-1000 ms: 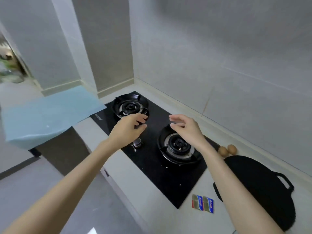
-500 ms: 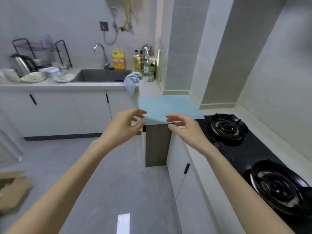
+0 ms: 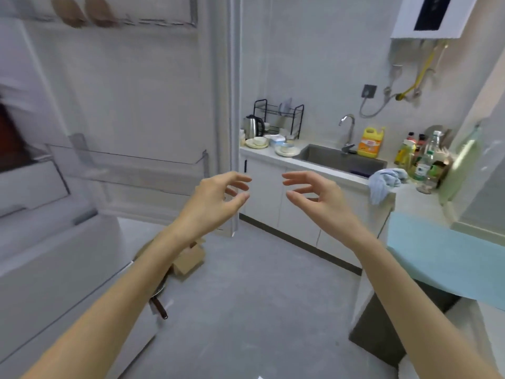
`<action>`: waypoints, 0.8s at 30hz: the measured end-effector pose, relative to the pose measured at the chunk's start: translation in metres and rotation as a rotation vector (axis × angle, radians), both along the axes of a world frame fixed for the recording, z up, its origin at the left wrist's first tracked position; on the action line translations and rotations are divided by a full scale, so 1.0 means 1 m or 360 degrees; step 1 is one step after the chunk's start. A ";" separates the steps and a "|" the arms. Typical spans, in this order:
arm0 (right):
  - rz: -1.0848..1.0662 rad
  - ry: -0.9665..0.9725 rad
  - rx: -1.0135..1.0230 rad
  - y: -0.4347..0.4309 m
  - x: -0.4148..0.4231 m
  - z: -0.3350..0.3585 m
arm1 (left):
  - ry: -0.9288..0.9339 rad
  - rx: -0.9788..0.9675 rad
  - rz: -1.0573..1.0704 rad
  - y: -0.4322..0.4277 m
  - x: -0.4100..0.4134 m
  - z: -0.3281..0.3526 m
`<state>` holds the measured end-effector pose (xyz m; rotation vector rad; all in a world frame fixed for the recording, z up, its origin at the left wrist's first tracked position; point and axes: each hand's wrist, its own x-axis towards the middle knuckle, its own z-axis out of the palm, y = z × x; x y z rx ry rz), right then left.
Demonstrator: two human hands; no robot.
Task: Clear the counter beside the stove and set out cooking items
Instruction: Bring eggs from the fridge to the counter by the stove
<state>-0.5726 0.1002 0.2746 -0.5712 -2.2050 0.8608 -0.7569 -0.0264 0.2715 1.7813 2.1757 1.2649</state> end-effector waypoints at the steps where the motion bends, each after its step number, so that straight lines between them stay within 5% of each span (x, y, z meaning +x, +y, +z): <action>1: 0.0064 0.0019 0.0003 0.002 -0.012 0.005 | -0.0007 0.0022 0.0059 -0.005 -0.010 0.004; 13: 0.0604 0.0149 0.0146 0.014 -0.154 0.077 | 0.0038 0.0271 0.0625 -0.049 -0.105 0.080; 24: 0.0778 0.0540 0.0452 -0.016 -0.236 0.194 | 0.0391 0.0617 0.0779 -0.084 -0.175 0.189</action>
